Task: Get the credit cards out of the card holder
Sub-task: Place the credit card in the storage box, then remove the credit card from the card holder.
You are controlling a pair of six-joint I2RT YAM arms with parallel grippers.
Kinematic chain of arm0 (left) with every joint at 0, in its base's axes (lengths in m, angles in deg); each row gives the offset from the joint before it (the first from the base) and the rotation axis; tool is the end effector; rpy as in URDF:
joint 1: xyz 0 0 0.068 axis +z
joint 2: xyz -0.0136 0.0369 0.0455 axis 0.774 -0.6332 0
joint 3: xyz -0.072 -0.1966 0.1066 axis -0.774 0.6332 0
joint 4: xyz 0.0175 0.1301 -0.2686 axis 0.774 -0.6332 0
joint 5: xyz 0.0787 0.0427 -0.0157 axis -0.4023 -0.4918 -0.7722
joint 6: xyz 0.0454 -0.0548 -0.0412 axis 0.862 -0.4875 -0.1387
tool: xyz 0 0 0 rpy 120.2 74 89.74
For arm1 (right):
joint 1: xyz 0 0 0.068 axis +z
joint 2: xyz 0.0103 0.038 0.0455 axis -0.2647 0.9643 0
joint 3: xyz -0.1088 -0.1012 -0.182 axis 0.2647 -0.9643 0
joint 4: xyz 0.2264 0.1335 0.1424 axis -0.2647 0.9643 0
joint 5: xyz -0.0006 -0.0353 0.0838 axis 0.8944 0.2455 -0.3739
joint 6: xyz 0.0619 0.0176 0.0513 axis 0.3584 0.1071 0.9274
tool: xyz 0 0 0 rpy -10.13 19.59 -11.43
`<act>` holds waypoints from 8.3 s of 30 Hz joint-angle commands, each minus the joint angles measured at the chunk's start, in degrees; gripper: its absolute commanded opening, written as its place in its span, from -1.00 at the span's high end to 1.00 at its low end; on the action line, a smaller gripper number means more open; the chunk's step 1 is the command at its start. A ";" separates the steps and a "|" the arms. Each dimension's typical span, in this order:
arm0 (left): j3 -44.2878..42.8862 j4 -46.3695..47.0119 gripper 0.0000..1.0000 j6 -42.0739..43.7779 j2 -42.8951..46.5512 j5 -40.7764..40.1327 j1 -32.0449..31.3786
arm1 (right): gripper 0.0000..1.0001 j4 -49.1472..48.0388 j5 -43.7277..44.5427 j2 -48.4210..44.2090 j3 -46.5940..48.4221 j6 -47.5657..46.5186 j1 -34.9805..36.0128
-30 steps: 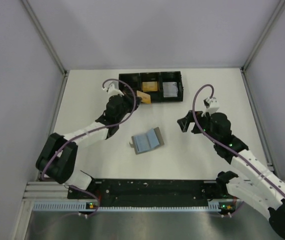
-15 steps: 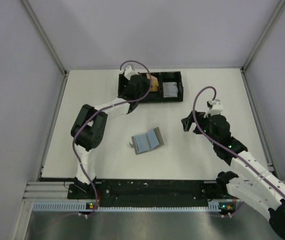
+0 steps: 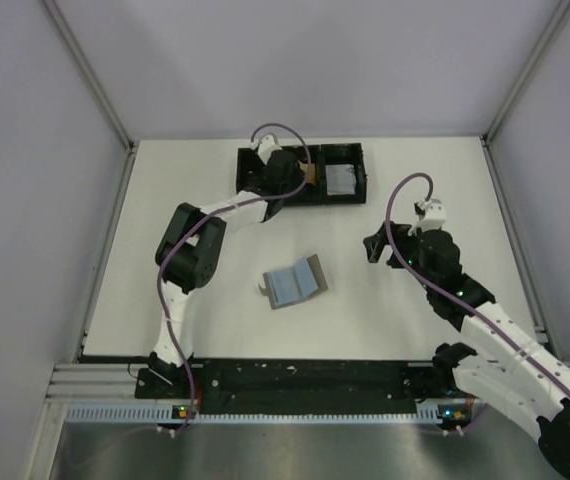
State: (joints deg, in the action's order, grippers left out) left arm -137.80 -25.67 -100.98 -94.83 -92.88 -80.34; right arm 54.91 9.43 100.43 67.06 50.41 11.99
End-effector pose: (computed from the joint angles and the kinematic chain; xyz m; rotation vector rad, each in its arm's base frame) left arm 0.4790 -0.2503 0.1274 -0.5020 1.9324 -0.6306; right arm 0.2635 0.1237 0.2053 0.0714 1.9462 0.4644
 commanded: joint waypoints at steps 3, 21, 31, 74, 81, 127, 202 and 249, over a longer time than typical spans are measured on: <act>-5.92 -1.71 0.96 1.36 -3.05 4.41 -0.17 | -0.92 -2.43 0.19 -0.62 -0.49 -0.07 -0.26; -3.56 -9.62 -0.65 15.24 11.43 -3.50 -0.17 | -0.90 -2.08 -3.14 -0.27 0.39 -1.92 -0.09; 16.55 -19.81 -0.61 19.29 34.01 2.56 -2.10 | -0.84 -0.23 -13.87 5.25 5.74 -6.05 2.98; 63.25 -10.07 1.00 9.36 53.90 21.11 -2.81 | -0.28 10.84 0.72 58.52 39.76 -8.95 32.26; 63.34 -9.89 1.00 9.45 54.33 21.90 -2.89 | -0.34 11.46 3.26 60.46 39.85 -8.34 32.35; 64.22 -13.93 1.00 10.41 58.64 19.80 -2.89 | -0.09 15.94 6.95 61.08 41.17 -7.10 32.26; 49.09 -12.20 0.24 3.48 54.43 26.73 -2.45 | 0.52 -0.30 -19.14 44.55 29.84 -6.24 18.11; 51.74 -1.19 0.51 -4.18 31.66 24.63 -4.56 | 0.76 -18.60 -26.97 48.50 11.73 7.05 7.82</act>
State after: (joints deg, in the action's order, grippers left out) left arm -86.02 -27.13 -106.34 -61.96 -67.00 -84.54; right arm 36.11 -18.17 149.74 77.18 59.59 20.31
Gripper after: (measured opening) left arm 0.251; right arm 0.120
